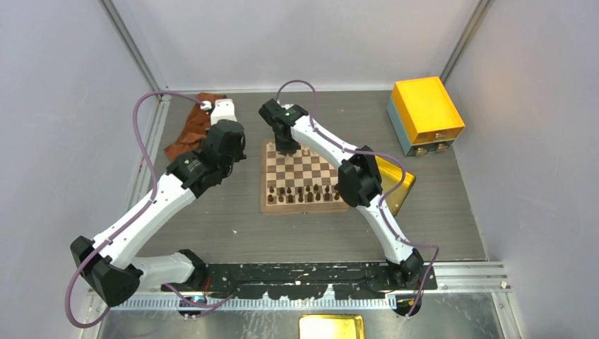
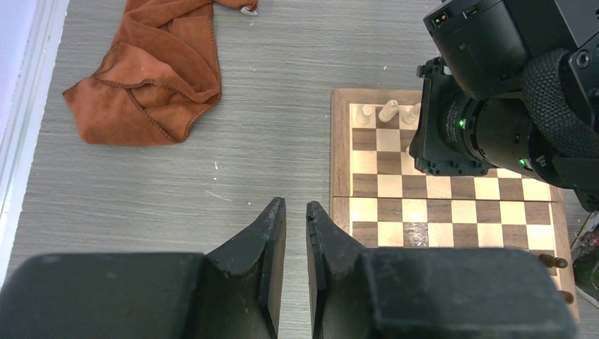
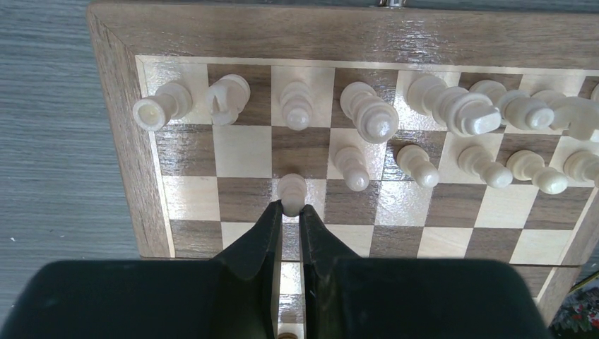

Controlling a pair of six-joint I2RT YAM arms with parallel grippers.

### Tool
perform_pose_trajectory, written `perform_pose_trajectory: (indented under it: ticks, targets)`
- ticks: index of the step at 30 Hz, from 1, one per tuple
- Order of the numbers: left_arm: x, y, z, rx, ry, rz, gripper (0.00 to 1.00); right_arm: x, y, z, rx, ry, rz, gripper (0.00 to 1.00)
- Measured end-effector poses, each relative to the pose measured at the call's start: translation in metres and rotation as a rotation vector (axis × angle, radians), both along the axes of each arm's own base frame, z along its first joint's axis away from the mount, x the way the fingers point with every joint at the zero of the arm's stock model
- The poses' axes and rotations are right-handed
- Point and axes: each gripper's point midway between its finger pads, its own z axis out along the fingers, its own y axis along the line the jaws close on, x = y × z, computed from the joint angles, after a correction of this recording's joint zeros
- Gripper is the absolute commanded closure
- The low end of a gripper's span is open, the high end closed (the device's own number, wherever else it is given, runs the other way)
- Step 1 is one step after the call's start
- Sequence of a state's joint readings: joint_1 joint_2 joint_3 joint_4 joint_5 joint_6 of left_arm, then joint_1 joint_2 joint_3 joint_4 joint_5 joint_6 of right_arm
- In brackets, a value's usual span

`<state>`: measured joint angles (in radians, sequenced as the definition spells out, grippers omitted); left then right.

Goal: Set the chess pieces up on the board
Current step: Place the chess piece on the chessboard.

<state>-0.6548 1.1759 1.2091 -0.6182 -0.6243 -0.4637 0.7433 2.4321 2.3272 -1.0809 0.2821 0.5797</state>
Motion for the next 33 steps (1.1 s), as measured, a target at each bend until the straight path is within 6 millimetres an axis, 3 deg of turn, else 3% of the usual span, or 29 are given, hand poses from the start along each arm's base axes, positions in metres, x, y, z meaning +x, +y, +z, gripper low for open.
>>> perform_pose_trajectory:
  ticks: [33]
  targets:
    - [0.004,-0.013,0.000,0.034,-0.014,-0.052,0.82,0.016,-0.004,-0.008,0.029,0.004,-0.018,0.98]
